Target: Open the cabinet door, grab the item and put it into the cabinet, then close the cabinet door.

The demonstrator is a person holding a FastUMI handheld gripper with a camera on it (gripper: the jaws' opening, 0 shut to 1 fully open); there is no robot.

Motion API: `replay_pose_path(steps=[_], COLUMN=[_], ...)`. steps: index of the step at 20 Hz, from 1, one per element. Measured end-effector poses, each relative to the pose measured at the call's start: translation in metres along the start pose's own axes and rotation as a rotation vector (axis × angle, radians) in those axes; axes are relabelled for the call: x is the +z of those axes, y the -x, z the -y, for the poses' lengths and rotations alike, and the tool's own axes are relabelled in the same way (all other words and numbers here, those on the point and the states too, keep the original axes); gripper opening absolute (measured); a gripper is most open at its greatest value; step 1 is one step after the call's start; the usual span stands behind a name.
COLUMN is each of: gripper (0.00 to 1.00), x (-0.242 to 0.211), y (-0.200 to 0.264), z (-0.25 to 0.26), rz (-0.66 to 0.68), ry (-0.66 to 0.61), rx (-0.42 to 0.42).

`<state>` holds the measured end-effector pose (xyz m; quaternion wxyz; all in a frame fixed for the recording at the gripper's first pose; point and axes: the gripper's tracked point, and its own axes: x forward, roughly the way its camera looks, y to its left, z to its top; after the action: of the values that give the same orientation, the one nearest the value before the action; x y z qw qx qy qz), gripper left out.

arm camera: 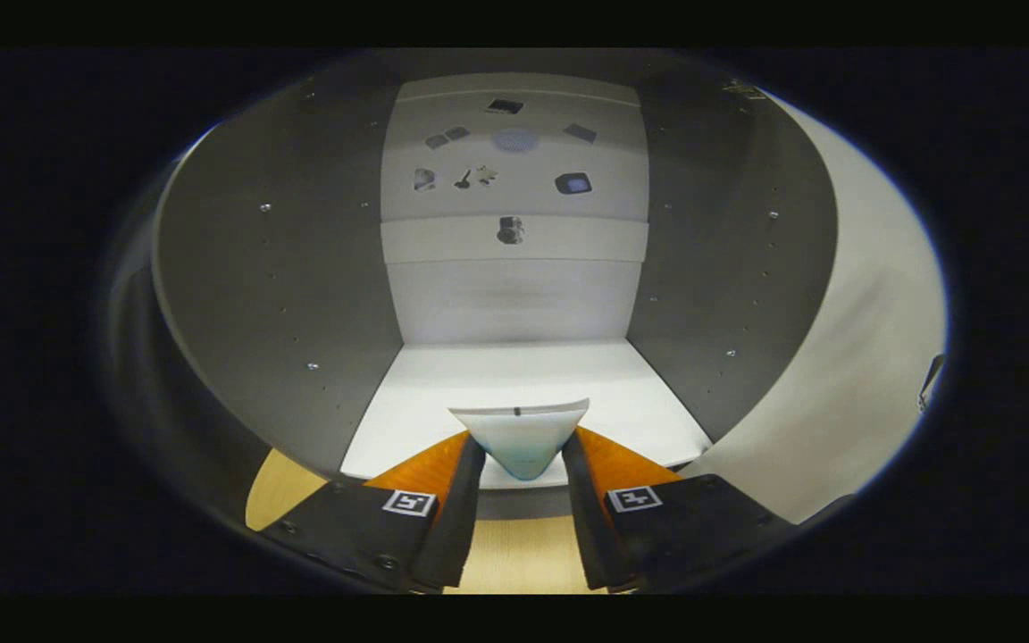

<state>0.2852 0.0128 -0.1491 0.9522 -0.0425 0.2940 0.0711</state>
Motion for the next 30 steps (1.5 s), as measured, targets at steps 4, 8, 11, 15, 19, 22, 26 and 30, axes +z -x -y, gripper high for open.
replay_pose_path(steps=[4, 8, 11, 15, 19, 22, 26, 30], gripper=[0.56, 0.56, 0.59, 0.73, 0.99, 0.99, 0.99, 0.98], x=[-0.008, -0.003, -0.004, 0.0, -0.003, -0.005, -0.02, -0.039], y=[-0.031, -0.041, -0.042, -0.035, -0.012, 0.022, 0.083, 0.152], z=[0.004, 0.006, 0.008, 0.014, 0.015, 0.009, 0.006, 0.016], rz=[-0.07, -0.061, -0.062, -0.03, 0.023, 0.099, 0.195, 0.295], ry=[0.002, 0.014, 0.009, -0.012, -0.022, -0.049, -0.059, -0.068], rx=[-0.007, -0.012, -0.017, -0.038, -0.061, -0.053, -0.047, -0.061])
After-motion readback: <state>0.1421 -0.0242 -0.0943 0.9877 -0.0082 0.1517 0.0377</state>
